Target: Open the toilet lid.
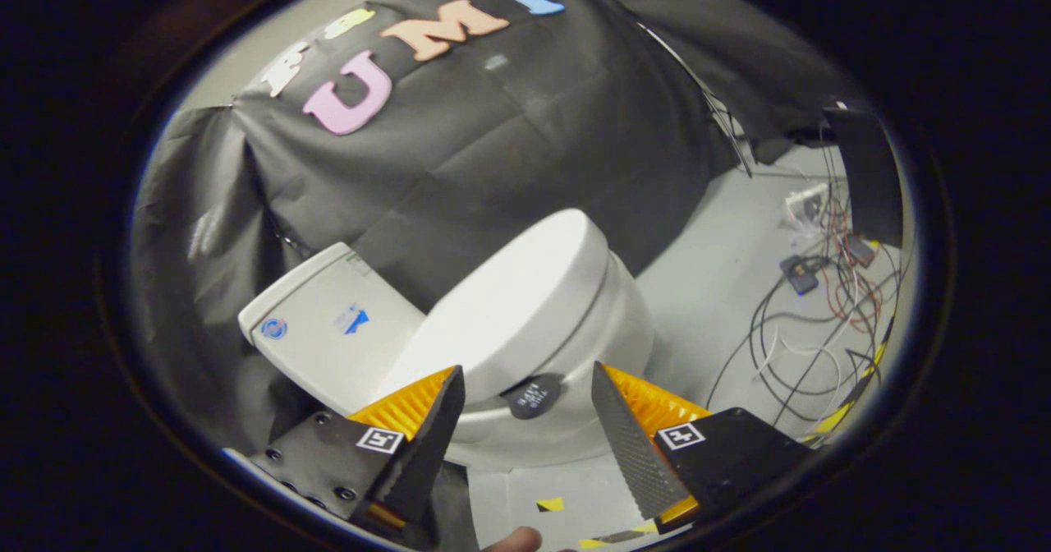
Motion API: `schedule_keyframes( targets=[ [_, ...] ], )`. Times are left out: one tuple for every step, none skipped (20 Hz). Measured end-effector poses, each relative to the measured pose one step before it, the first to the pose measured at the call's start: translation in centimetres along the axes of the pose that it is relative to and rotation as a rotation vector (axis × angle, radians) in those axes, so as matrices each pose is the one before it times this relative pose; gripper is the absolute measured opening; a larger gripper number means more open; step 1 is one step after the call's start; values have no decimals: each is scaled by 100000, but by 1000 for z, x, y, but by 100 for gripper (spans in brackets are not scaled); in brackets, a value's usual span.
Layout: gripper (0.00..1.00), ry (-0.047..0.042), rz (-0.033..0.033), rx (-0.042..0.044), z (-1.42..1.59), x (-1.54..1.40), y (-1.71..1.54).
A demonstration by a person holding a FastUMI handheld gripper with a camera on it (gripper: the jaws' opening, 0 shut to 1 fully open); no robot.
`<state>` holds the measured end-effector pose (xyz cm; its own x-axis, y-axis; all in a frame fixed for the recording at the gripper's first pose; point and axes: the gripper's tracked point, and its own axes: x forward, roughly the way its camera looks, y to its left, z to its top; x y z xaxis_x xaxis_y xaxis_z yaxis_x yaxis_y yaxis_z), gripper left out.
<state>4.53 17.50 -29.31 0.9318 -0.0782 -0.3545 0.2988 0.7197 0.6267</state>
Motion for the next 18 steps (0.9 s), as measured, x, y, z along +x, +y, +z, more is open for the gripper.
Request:
schedule_keyframes(
  targets=[
    [97,752,-221,3034,-226,541,-262],
    [88,-167,-15,3994,-42,616,-89],
    [80,1934,-642,3509,-354,469,-343],
    [72,1379,-317,2044,-562,800,-170],
    [64,830,305,2165,-229,677,-56],
    [56,1201,1865,2968,-309,684,340],
    [48,-874,316,2718,243,-649,13],
    [40,-560,-395,3112,247,354,-175],
    [34,302,-526,3115,-66,240,-356],
    [29,1645,594,4030,-243,-134,-95],
    [24,886,-414,3781,-21,35,-122],
    [19,-2328,5351,7055,383,901,1030],
    [13,-3557,-1615,1686,842,-298,-390],
    [8,1105,-493,1201,-540,-467,224],
    [3,-1603,-717,899,287,127,180],
    [3,296,-841,-967,-195,19,-168],
    [3,-351,-1025,-670,105,-37,-138],
    [3,475,-1397,15,-24,-85,50]
  ],
)
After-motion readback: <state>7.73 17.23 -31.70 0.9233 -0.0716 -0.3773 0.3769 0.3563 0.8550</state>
